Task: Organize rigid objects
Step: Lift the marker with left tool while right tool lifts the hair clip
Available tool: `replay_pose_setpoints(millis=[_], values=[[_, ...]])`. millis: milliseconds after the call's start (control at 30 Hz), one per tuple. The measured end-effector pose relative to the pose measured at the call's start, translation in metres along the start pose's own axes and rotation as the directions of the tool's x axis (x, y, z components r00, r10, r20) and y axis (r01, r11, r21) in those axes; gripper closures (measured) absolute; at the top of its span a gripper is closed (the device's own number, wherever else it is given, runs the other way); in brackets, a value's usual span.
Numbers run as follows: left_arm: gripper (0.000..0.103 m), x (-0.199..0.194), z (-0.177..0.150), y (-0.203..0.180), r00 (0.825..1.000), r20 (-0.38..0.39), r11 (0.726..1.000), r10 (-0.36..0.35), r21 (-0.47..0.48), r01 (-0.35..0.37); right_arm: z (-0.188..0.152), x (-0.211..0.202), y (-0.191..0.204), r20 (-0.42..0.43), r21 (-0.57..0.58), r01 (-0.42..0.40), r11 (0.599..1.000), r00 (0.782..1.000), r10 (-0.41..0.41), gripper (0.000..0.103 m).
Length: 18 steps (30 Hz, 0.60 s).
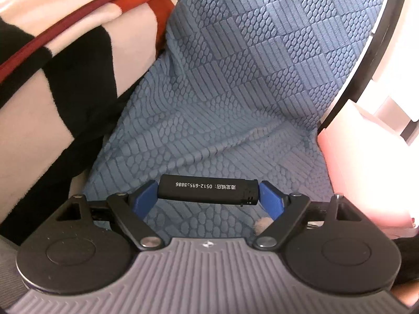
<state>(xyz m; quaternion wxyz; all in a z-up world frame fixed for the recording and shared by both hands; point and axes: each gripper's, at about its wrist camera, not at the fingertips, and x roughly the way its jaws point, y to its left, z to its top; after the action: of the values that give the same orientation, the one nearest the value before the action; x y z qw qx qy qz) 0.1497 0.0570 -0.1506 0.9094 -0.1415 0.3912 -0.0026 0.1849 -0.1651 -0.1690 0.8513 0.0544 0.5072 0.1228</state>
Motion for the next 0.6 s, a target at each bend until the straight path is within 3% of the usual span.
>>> replay_pose_setpoints(millis=[200,333,600], values=[[0.017,0.001,0.004,0.002,1.000,-0.014,1.000,-0.028,-0.011,0.028,-0.001,-0.006,0.010,0.054,-0.057,0.029,0.998,0.998,-0.026,0.064],[0.017,-0.006,0.010,0.003,0.998,0.004,0.998,-0.063,-0.012,0.063,0.002,-0.020,0.006,0.089,-0.020,0.043,0.999,0.995,-0.041,0.064],[0.017,-0.035,0.021,-0.005,0.992,0.068,0.991,-0.109,0.081,0.104,0.010,-0.078,0.010,0.191,-0.020,0.057,0.998,0.980,-0.053,0.064]])
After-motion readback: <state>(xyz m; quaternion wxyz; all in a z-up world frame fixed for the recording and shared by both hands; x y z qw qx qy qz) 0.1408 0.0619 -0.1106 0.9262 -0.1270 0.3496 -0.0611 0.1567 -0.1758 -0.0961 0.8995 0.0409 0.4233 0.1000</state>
